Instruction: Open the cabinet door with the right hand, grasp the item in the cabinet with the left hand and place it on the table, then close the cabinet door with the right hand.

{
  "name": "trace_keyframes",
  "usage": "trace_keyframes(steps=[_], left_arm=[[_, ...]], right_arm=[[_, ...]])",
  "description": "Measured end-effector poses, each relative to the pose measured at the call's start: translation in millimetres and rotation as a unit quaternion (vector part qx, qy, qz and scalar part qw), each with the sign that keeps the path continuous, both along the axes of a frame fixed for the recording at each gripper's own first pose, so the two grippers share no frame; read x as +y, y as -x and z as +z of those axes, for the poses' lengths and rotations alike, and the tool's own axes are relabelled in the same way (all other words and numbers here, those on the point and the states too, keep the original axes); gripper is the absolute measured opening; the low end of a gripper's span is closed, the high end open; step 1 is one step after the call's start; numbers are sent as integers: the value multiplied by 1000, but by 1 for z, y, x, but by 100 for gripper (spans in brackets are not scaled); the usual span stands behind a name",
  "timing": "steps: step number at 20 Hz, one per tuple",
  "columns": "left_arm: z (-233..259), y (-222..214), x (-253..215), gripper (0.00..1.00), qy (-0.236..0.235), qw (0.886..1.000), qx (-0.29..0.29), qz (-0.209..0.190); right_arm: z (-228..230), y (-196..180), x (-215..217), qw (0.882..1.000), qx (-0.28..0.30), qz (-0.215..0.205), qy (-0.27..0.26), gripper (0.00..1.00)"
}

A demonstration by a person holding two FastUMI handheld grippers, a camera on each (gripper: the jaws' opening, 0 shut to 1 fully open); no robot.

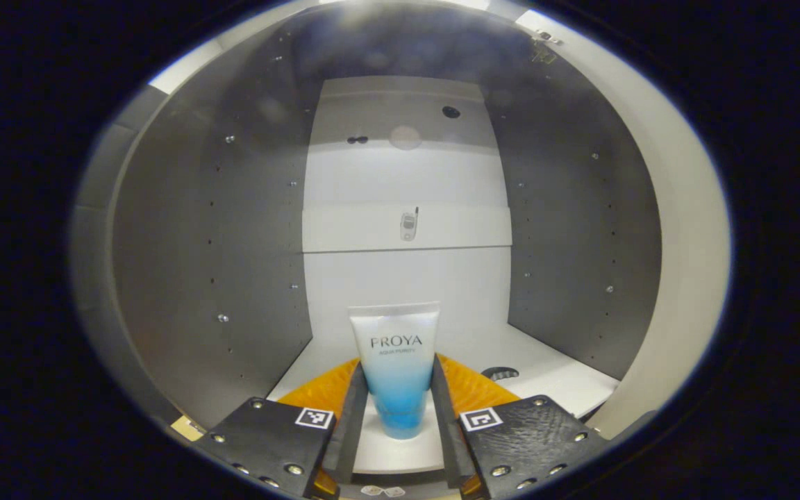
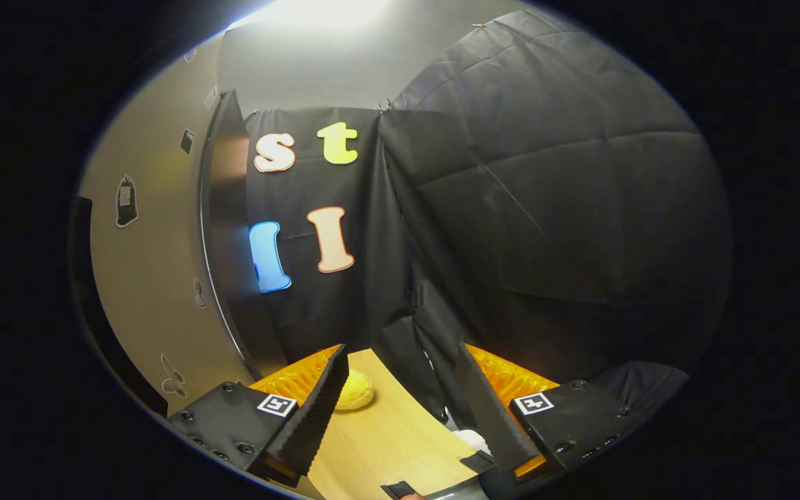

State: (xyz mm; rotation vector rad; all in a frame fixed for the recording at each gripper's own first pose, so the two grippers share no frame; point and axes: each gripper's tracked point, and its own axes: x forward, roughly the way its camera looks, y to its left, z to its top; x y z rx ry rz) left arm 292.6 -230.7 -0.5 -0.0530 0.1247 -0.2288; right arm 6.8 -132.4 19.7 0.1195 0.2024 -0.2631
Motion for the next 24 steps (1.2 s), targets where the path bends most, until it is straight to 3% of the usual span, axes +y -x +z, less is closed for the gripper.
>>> trace_keyframes(steps=[5, 6, 8, 11, 12, 18, 19, 21, 22, 23, 24], left_arm=[[8, 27, 8, 46, 1, 1000, -18, -4], [10, 33, 11, 46, 2, 1000, -21, -4], [14, 47, 19, 48, 2, 1000, -28, -1], [14, 72, 35, 52, -3, 999, -43, 14], [12, 80, 41, 48, -5, 999, -46, 18], [-14, 128, 76, 45, 3, 998, -38, 51], [-20, 137, 82, 52, 4, 998, -36, 55], [-31, 153, 92, 49, 4, 997, -35, 64], [-35, 160, 95, 48, 5, 997, -39, 67], [-42, 170, 98, 46, 3, 997, -42, 67], [-51, 177, 101, 49, 1, 997, -42, 69]], right_arm=[[0, -7, 4, 1000, -5, 23, -8, 98], [0, -9, 5, 1000, -5, 29, -9, 93], [-1, -11, 10, 999, -6, 44, -10, 98], [0, -13, 18, 998, -7, 67, -9, 98], [1, -14, 20, 997, -8, 75, -9, 98], [-2, -14, 35, 993, -3, 120, -10, 98], [-3, -13, 37, 992, -2, 125, -8, 98], [-6, -10, 41, 990, 0, 139, -7, 98], [-6, -9, 46, 989, 1, 147, -10, 93], [-8, -8, 48, 988, 0, 154, -12, 93], [-9, -8, 49, 987, -1, 157, -12, 98]])
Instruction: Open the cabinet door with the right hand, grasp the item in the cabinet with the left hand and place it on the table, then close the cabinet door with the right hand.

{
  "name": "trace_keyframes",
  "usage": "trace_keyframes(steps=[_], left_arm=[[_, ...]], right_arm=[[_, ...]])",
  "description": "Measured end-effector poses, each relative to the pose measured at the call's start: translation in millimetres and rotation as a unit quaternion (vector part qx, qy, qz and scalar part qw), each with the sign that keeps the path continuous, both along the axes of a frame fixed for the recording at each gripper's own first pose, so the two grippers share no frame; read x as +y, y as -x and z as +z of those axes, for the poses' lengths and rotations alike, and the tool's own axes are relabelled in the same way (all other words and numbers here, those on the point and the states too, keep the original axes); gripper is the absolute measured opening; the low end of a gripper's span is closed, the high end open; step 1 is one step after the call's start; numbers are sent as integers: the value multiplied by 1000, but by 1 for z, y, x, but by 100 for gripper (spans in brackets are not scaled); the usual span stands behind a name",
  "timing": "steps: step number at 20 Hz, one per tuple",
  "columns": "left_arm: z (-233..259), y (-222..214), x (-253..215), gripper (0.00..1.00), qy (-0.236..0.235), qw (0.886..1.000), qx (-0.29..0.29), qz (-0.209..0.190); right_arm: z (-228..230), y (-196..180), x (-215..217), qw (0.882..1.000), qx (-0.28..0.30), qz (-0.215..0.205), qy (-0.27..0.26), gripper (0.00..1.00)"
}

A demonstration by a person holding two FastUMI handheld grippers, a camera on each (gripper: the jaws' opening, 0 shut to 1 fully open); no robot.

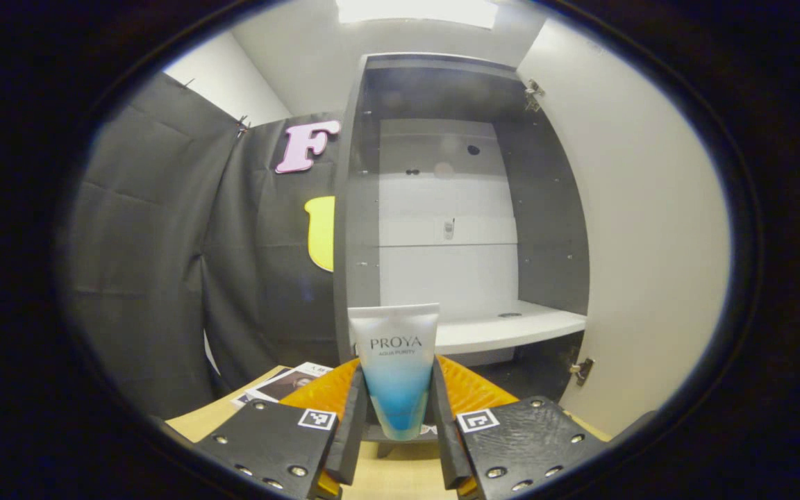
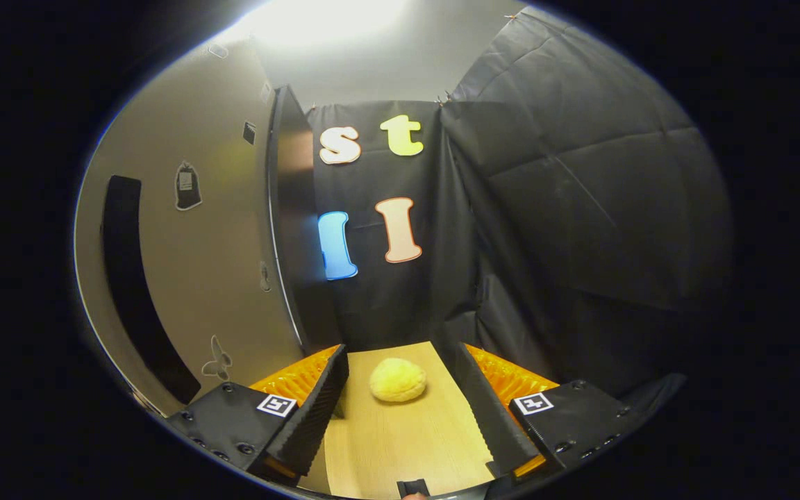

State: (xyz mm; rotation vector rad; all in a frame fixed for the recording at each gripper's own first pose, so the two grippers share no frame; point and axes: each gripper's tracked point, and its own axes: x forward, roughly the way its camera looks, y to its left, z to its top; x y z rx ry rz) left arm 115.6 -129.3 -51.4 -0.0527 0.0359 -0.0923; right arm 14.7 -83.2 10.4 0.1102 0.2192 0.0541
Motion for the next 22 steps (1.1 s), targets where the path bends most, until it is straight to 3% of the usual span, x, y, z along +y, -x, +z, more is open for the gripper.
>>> trace_keyframes(steps=[4, 5, 6, 8, 12, 13, 15, 17, 19, 22], left_arm=[[-43, 27, 9, 46, -10, 1000, 24, 2], [-53, 33, 11, 52, -10, 999, 30, 2], [-61, 37, 12, 46, -8, 999, 33, 4], [-79, 47, 12, 46, -3, 999, 38, 4], [-119, 66, 9, 52, -6, 999, 48, -4], [-133, 74, 8, 46, -8, 998, 57, -6], [-160, 82, 7, 46, -9, 997, 78, -6], [-183, 90, 6, 52, -1, 995, 98, -6], [-200, 97, 5, 46, 4, 994, 112, -5], [-221, 102, 8, 46, -6, 993, 121, 0]], right_arm=[[-4, 3, 11, 1000, -3, 11, -6, 98], [-4, 3, 15, 1000, -4, 15, -10, 93], [-3, 3, 17, 1000, -6, 16, -11, 98], [-2, 4, 15, 1000, -12, 11, -7, 98], [0, 7, 10, 1000, -20, -6, -4, 98], [-3, 8, 10, 1000, -15, -7, -6, 98], [-6, 10, 10, 1000, -6, -9, -2, 98], [-7, 12, 9, 1000, -2, -12, 11, 98], [-7, 13, 13, 1000, 0, -10, 17, 98], [-8, 14, 18, 1000, 4, -6, 28, 98]])
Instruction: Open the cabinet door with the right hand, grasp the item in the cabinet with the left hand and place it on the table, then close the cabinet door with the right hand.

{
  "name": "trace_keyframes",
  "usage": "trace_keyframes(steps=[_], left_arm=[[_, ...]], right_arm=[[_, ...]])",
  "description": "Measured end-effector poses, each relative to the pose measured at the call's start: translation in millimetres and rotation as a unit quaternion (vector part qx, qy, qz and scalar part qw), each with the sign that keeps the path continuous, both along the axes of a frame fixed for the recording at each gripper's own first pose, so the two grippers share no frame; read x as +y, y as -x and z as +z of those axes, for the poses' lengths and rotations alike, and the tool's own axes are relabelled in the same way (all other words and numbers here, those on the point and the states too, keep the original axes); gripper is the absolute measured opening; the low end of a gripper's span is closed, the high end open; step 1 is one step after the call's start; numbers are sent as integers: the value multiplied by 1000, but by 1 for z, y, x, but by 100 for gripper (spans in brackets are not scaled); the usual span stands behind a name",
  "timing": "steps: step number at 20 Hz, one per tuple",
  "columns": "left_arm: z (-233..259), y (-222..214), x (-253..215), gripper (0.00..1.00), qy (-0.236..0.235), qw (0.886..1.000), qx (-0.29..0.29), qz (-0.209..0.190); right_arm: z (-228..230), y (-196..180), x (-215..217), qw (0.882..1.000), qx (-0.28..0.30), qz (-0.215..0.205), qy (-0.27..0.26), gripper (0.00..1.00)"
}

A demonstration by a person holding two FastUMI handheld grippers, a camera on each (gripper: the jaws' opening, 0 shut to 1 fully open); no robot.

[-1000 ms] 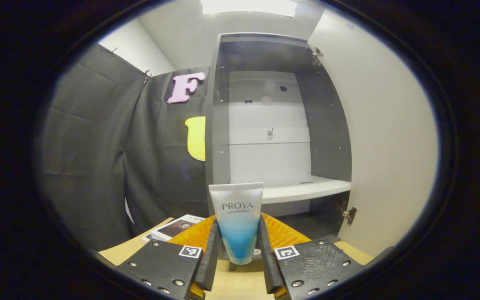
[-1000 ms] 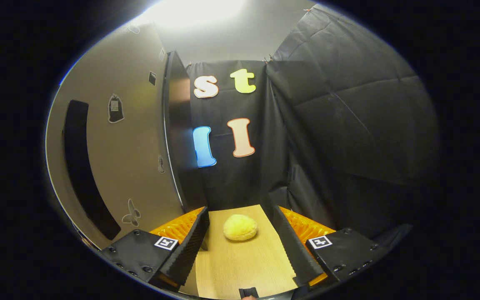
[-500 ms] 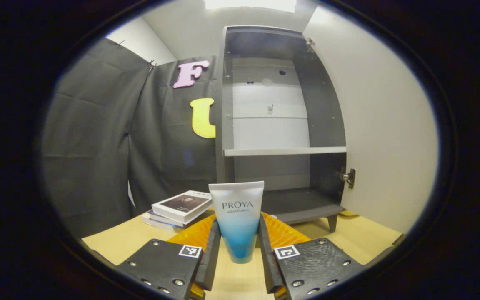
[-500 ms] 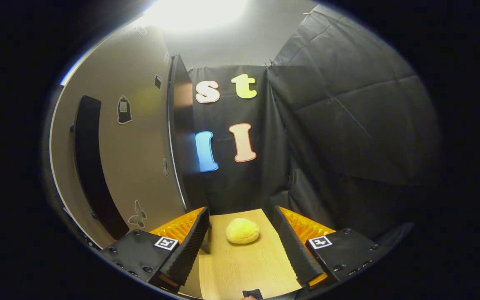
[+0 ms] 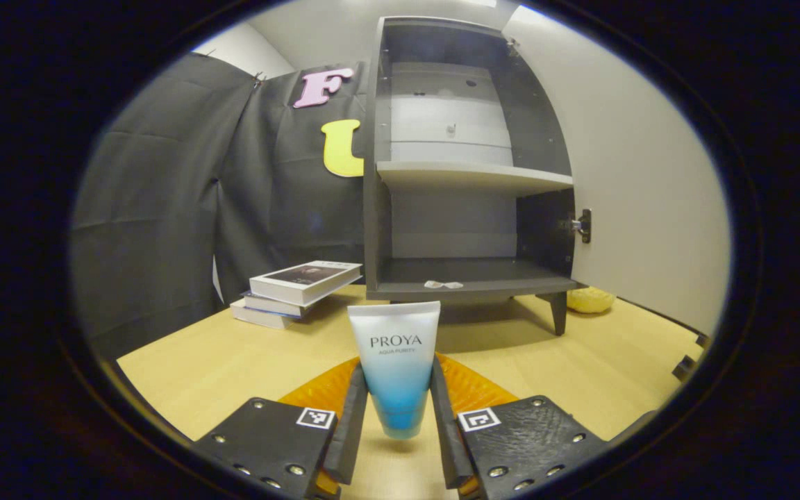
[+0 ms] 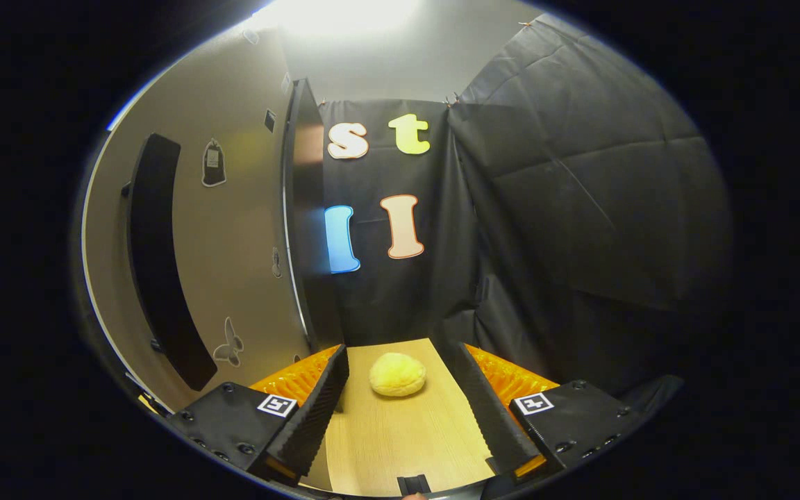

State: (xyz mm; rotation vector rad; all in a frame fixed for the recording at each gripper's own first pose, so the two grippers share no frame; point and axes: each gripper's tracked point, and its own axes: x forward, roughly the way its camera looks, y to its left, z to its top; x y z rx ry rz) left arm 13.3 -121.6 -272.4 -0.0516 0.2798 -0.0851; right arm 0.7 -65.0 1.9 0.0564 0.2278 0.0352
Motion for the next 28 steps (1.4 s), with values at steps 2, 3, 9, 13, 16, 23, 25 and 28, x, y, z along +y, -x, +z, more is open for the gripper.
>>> trace_keyframes(steps=[2, 3, 9, 13, 16, 23, 25, 28], left_arm=[[-15, 5, 1, 53, -6, 1000, 7, 2], [-22, 7, 1, 50, -8, 1000, 10, 3], [-43, 18, -1, 51, -14, 999, 30, 10], [-41, 20, -1, 54, -22, 999, 33, 11], [-36, 23, -4, 61, -31, 999, 31, 13], [28, 33, 19, 88, -17, 999, 17, 48], [63, 34, 24, 88, -10, 999, 12, 51], [130, 41, 43, 87, -19, 998, -5, 64]], right_arm=[[-2, -1, 6, 1000, 3, 4, 7, 98], [-3, -2, 8, 1000, 5, 7, 11, 98], [-5, -8, 16, 1000, 12, 15, 18, 98], [-9, -10, 15, 1000, 15, 15, 12, 98], [-13, -9, 12, 1000, 16, 13, 9, 98], [-5, -2, 4, 1000, 7, 23, 12, 98], [4, -2, 5, 1000, -5, 28, 8, 98], [15, -2, 14, 999, -11, 50, -19, 93]])
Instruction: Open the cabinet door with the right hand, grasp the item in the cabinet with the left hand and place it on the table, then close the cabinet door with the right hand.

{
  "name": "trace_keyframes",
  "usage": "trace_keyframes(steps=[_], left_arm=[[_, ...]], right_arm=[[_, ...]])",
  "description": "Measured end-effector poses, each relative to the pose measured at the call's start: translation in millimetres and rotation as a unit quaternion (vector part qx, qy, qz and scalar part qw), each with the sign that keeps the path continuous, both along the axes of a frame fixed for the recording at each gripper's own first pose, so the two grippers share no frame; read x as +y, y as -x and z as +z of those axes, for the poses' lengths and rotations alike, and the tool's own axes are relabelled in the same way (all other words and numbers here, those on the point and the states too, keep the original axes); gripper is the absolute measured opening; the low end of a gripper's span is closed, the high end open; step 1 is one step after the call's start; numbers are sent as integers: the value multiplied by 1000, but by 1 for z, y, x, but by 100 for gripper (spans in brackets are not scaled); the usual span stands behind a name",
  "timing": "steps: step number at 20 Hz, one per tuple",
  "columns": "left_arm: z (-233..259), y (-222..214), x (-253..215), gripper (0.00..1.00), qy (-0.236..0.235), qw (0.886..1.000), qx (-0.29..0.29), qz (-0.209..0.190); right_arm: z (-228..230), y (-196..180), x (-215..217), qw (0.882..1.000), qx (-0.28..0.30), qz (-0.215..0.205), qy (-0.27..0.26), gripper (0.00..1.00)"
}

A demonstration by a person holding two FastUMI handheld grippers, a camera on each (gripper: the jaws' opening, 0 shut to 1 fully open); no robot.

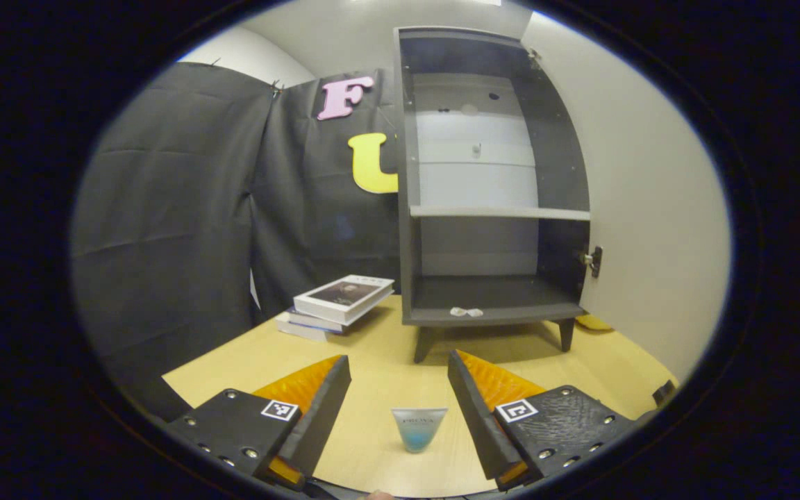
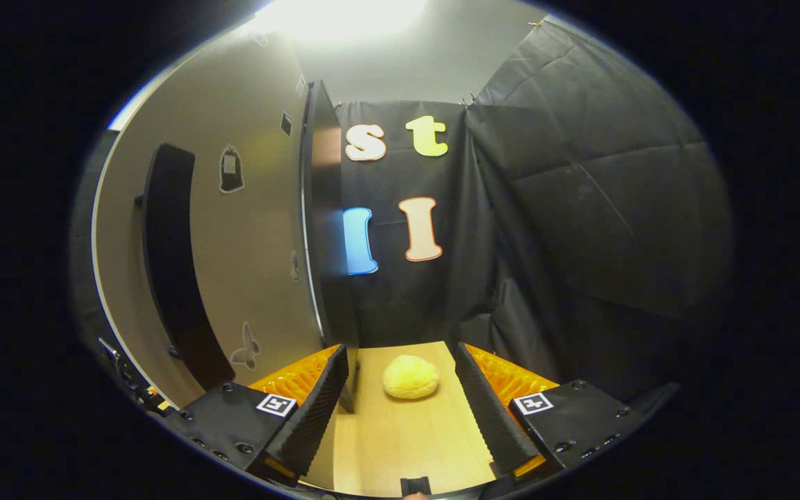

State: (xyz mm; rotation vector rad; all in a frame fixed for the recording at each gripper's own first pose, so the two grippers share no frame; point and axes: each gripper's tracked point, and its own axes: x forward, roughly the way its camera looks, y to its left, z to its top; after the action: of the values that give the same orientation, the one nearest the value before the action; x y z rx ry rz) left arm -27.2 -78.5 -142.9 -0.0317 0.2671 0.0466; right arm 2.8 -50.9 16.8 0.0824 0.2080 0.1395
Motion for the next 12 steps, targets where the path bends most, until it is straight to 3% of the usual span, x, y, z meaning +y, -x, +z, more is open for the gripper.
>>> trace_keyframes(steps=[2, 7, 12], left_arm=[[39, 3, 18, 85, -18, 1000, -15, 10], [99, 3, 54, 88, -27, 998, -43, 26], [118, -8, 98, 85, -47, 996, -71, 33]], right_arm=[[7, 1, 1, 1000, -6, 6, -11, 98], [17, 12, 19, 999, -18, 17, -40, 98], [18, 21, 17, 999, -25, -37, -28, 97]])
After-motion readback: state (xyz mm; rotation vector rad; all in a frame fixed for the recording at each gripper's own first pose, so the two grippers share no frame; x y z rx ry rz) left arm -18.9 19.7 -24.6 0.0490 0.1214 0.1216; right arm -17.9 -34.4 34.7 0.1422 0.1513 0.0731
